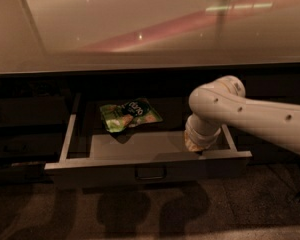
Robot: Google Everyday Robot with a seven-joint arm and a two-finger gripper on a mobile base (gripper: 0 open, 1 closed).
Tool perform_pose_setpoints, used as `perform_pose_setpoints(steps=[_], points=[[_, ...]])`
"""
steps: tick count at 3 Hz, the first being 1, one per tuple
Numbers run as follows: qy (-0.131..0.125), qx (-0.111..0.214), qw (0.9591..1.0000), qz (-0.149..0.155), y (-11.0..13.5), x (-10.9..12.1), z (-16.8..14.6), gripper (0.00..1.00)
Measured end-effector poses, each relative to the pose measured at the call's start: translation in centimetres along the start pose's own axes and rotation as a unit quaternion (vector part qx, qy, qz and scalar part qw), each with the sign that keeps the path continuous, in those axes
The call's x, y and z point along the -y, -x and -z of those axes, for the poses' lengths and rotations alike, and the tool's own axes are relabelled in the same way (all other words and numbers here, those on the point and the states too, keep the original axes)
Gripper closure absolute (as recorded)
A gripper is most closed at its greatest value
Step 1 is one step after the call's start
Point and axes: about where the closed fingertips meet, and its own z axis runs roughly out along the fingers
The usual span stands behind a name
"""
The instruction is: Open top drawer
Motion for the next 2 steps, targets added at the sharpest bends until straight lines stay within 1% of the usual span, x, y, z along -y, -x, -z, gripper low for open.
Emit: perform_pose_setpoints(steps=[1, 2], points=[[0.012, 0.001, 0.9999, 0.006, 0.46, -1.47, -0.48, 0.81], [0.012, 0.001, 0.9999, 0.006, 0.46, -1.47, -0.48, 0.58]])
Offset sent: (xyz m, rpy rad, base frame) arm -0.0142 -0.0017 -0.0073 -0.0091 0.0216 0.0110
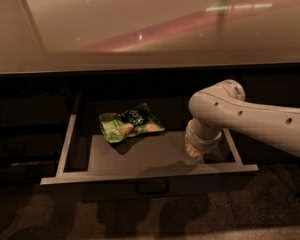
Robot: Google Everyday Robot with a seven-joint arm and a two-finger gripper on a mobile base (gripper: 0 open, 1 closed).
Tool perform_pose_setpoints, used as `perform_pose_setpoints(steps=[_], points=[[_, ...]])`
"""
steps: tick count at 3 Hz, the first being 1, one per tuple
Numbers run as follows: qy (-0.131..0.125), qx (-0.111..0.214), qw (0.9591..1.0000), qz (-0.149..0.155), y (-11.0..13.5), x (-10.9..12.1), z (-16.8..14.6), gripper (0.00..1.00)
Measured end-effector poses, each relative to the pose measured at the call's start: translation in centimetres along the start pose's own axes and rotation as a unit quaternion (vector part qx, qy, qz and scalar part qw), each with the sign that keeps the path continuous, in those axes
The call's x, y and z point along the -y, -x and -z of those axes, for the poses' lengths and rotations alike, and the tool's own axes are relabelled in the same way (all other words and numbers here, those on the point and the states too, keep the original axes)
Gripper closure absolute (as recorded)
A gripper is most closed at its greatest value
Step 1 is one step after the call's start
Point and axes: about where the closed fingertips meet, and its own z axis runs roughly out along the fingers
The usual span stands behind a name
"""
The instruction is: Open top drawer
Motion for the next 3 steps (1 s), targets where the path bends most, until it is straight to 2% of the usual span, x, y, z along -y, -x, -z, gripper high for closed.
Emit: perform_pose_setpoints(steps=[1, 2, 3], points=[[0.0, 0.0, 1.0, 0.0, 0.0, 0.0, 0.0, 0.34], [0.0, 0.0, 1.0, 0.0, 0.0, 0.0, -0.01, 0.38], [0.0, 0.0, 1.0, 0.0, 0.0, -0.01, -0.01, 0.61]])
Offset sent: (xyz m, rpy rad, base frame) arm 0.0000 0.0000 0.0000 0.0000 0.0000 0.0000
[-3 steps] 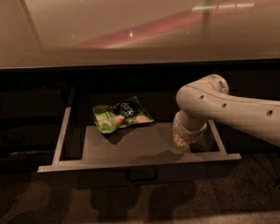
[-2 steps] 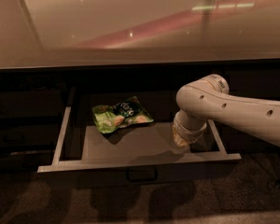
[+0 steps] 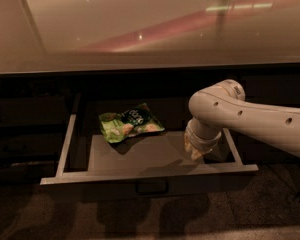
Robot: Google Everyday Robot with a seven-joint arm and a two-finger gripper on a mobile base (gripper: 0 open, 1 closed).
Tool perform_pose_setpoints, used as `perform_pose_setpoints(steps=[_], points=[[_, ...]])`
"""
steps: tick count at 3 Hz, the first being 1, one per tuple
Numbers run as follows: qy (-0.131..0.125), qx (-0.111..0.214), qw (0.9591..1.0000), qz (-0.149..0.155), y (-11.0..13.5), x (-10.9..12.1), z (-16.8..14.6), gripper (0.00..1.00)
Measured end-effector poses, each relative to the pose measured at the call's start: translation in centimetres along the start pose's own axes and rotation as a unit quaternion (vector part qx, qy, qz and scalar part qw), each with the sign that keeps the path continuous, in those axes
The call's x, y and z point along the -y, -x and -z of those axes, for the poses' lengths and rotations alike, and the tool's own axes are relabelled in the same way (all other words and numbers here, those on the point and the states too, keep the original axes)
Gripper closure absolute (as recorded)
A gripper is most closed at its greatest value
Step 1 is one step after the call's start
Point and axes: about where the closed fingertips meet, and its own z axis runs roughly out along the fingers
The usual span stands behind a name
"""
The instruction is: Open top drawer
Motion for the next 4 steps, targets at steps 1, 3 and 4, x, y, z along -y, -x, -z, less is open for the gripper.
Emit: perform_pose_setpoints(steps=[1, 3, 4], points=[[0.001, 0.002, 0.9999, 0.017, 1.0, -1.8, -1.2, 0.59], [-0.002, -0.009, 0.999, 0.043, 2.7, -4.8, -2.3, 0.12], [-0.003, -0.01, 0.9989, 0.046, 2.8, -4.9, -2.4, 0.0]])
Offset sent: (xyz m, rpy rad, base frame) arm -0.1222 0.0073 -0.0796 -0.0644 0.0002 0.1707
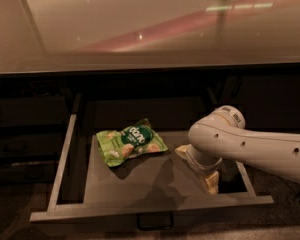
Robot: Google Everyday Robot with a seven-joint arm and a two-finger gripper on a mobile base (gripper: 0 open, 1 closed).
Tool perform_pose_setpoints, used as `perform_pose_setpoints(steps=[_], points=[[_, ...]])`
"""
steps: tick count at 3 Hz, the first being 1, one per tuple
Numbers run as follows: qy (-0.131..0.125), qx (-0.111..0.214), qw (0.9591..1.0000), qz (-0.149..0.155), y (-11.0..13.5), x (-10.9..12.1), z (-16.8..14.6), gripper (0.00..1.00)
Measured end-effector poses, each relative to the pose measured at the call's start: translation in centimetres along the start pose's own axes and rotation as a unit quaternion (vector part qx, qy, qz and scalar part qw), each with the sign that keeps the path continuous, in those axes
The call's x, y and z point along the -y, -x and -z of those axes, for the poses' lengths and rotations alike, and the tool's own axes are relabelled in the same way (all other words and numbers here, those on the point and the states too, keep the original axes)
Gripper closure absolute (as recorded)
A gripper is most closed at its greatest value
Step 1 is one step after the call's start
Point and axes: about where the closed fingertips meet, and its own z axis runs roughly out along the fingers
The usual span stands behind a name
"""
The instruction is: Open top drawer
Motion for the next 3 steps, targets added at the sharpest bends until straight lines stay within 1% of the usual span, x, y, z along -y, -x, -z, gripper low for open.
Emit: perform_pose_setpoints(steps=[1, 2, 3], points=[[0.007, -0.011, 0.9997, 0.022, 1.7, -1.9, -0.9, 0.0], [0.021, -0.034, 0.9973, 0.063, 4.6, -4.2, -1.9, 0.0], [0.021, -0.033, 0.9973, 0.063, 4.6, -4.1, -1.8, 0.0]])
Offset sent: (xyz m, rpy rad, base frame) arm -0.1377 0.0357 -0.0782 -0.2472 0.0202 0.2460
